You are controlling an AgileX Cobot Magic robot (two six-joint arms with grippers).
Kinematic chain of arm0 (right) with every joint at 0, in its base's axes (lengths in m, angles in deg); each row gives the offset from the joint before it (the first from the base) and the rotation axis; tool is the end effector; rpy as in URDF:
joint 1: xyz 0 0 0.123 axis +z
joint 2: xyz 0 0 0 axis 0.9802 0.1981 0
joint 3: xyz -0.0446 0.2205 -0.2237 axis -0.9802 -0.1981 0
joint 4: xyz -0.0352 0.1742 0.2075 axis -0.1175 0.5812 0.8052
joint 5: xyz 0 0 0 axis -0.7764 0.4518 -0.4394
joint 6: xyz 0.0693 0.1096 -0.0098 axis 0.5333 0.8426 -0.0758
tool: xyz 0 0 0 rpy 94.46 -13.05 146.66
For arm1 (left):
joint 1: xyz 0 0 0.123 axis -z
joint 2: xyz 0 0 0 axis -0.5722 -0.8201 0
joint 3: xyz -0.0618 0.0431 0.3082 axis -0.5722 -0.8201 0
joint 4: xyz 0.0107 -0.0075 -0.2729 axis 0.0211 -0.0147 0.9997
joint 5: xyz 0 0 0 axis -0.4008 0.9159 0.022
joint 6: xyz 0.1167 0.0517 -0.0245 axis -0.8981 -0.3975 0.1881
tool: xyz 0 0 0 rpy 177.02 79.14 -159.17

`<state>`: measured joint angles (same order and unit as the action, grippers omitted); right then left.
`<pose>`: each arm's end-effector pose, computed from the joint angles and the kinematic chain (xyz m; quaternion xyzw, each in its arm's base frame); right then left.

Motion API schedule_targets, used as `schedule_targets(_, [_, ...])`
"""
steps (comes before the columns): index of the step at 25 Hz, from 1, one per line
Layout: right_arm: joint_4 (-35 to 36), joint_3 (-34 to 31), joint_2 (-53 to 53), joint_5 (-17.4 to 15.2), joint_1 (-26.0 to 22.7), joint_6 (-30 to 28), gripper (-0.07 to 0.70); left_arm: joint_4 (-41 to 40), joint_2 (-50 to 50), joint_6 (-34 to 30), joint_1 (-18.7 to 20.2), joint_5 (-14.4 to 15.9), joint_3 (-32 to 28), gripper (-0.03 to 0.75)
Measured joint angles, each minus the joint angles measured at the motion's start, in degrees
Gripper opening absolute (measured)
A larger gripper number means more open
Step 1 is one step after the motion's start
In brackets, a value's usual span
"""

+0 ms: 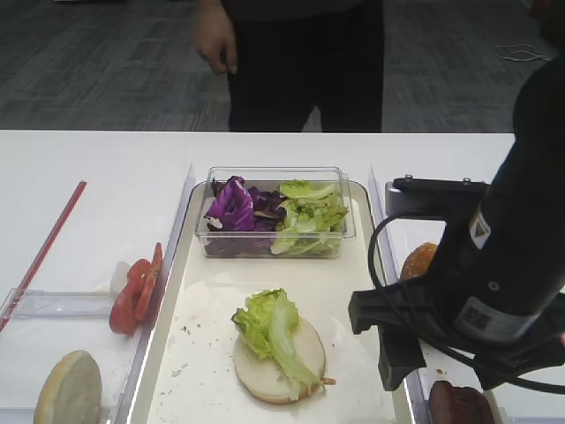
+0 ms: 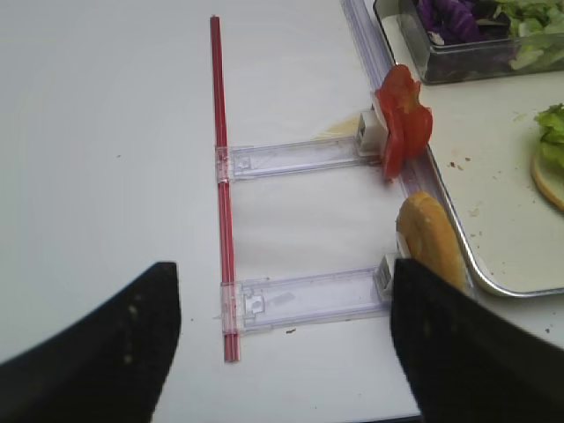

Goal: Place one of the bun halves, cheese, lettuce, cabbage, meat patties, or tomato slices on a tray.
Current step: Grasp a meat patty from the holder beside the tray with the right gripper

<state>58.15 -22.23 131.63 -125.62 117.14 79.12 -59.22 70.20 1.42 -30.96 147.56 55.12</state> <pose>0.1803 0.1688 0.2039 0.0434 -0.9949 -0.0909 0.0037 0.0077 0.0009 0.2526 0.0134 0.8820 -0.0192 0.4707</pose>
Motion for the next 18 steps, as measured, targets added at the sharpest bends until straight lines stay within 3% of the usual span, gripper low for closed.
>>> schedule_targets(7, [0.11,0.00,3.03,0.47,0.00,0.00,0.564,0.00,0.00,0.00,0.00,0.00,0.00,0.501])
schedule_targets(14, [0.22,0.00,5.16,1.12,0.00,0.00,0.465,0.00,0.00,0.00,0.00,0.00,0.00,0.501])
schedule_targets(18, [0.44,0.00,6.51,1.21,0.00,0.00,0.452,0.00,0.00,0.00,0.00,0.00,0.00,0.501])
